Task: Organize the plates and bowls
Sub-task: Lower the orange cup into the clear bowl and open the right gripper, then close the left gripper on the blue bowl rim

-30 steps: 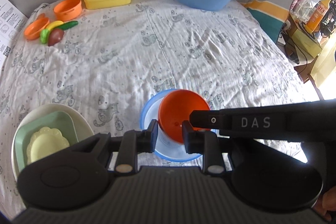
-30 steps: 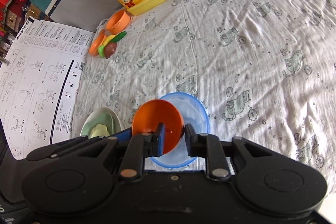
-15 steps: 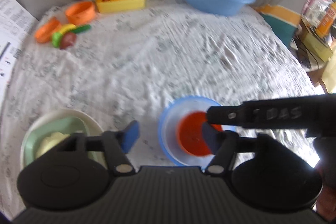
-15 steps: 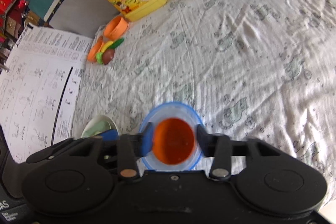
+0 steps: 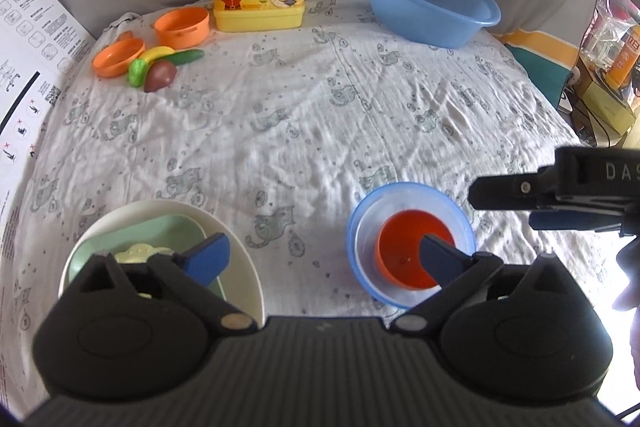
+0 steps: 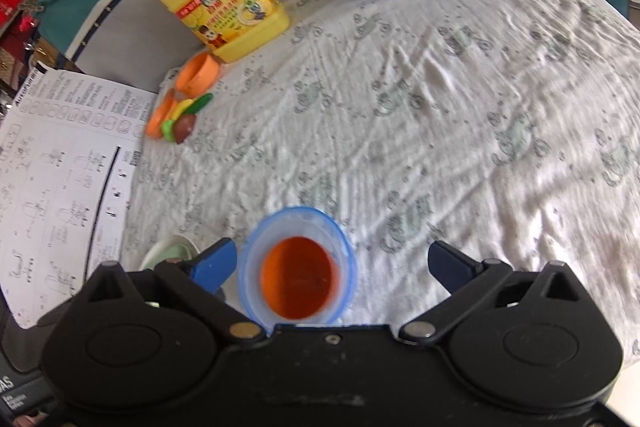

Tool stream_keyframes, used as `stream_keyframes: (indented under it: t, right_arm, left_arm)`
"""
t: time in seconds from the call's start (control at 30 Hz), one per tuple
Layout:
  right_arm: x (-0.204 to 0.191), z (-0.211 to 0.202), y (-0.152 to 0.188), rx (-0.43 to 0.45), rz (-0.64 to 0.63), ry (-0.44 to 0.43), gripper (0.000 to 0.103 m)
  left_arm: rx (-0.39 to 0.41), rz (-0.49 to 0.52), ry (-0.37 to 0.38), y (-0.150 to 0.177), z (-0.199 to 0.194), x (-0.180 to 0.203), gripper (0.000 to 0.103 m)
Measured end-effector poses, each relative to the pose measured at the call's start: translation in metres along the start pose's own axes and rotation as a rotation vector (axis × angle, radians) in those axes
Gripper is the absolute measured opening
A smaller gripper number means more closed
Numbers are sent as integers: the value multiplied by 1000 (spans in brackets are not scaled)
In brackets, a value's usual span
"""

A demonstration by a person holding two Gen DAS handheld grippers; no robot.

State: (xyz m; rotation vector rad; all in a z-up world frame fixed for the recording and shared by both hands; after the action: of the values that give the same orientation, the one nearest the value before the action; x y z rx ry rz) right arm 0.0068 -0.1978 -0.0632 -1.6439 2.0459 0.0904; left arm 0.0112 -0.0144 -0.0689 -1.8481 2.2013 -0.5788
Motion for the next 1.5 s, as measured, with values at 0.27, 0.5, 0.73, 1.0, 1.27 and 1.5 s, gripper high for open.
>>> stream_keyframes:
  t: [0.27, 0.5, 0.73, 1.0, 1.27, 1.5]
  right_arm:
    - [12, 4, 15, -16, 33, 58, 103]
    - [13, 7, 18, -19, 44, 84, 103]
    - [4, 9, 18, -19, -17, 127, 103]
    - [-1, 16, 14, -34, -48, 137, 103]
    - [-5, 18, 7, -39, -64, 115, 103]
    - [-5, 31, 8, -76, -65, 87, 89]
  left_arm:
    - [-11, -25, 26, 7, 4, -7, 103]
    - [-6, -25, 48, 13, 5, -6, 103]
    - [-10, -6, 73, 16, 12, 1, 103]
    - [-23, -11, 89, 17, 20, 1, 103]
    - [-30, 3, 117, 13, 29, 9, 103]
    - [-38, 18, 149, 10, 37, 17, 95]
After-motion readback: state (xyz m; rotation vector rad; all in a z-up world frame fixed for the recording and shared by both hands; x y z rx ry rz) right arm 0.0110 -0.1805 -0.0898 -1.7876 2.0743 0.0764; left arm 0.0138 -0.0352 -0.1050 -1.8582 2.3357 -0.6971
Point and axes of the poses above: each gripper's, at about its wrist camera, not at the fingertips, and z roughly the way its jaws point, x to its right, y to its underside, the point moved 6 cm from there along z, roughly the way its jaws point, and after that the axes turned 9 degrees about -x, right-handed, at the moved point
